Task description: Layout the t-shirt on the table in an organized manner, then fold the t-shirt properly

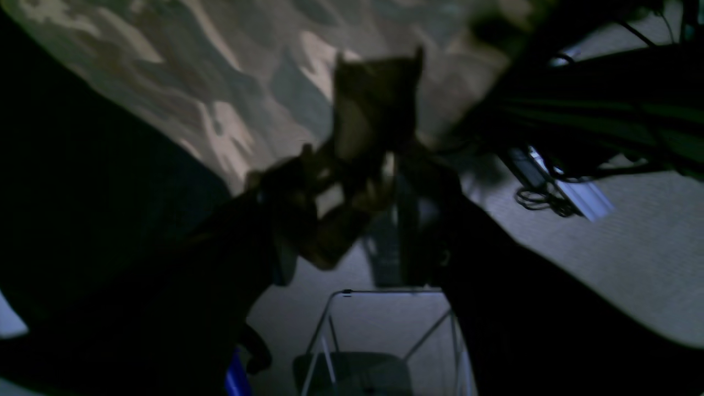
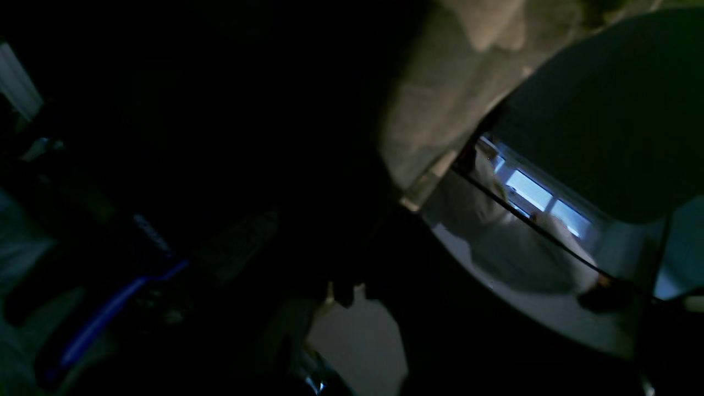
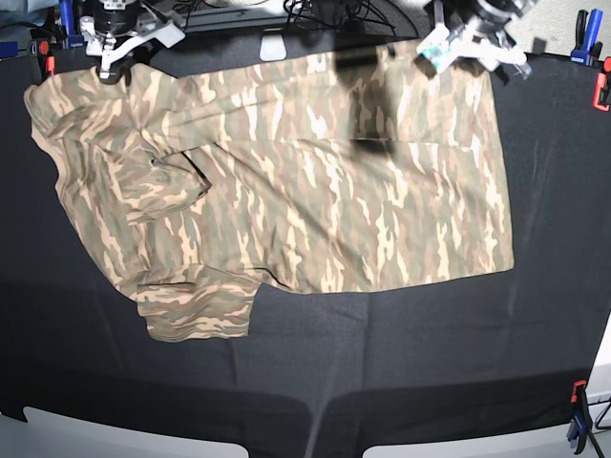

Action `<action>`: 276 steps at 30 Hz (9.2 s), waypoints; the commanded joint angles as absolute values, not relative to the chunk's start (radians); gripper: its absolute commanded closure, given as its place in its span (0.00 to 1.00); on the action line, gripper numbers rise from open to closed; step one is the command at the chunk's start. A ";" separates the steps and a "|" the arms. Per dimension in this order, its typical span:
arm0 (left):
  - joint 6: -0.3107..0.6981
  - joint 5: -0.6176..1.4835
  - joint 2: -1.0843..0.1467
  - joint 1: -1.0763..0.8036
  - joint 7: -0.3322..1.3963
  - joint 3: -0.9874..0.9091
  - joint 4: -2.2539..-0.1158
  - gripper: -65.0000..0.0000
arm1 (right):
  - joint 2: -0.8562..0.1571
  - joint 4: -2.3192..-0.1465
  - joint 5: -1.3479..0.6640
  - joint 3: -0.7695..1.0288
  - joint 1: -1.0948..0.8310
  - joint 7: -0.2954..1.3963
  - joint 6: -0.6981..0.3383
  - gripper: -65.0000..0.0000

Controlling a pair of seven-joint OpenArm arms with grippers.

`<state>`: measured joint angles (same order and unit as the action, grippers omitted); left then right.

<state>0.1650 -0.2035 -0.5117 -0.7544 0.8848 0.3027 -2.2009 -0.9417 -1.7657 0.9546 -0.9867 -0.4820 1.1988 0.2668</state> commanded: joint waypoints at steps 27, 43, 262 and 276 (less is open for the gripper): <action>-0.034 -0.444 -0.565 -0.779 0.710 0.303 -1.958 0.62 | -0.958 -1.779 0.969 -0.983 -0.518 1.211 0.270 1.00; -0.302 -0.504 -0.557 -0.720 0.677 0.311 -1.958 0.62 | -0.958 -1.779 0.966 -0.983 -0.518 1.209 0.270 1.00; -0.521 -1.221 -0.546 -0.626 1.248 0.682 -1.773 0.61 | -0.548 -2.045 0.603 -0.248 -0.576 0.949 0.295 0.84; -0.523 -1.307 -0.570 -0.626 1.396 0.681 -1.774 0.61 | -0.548 -2.045 0.603 -0.248 -0.577 0.927 0.295 0.84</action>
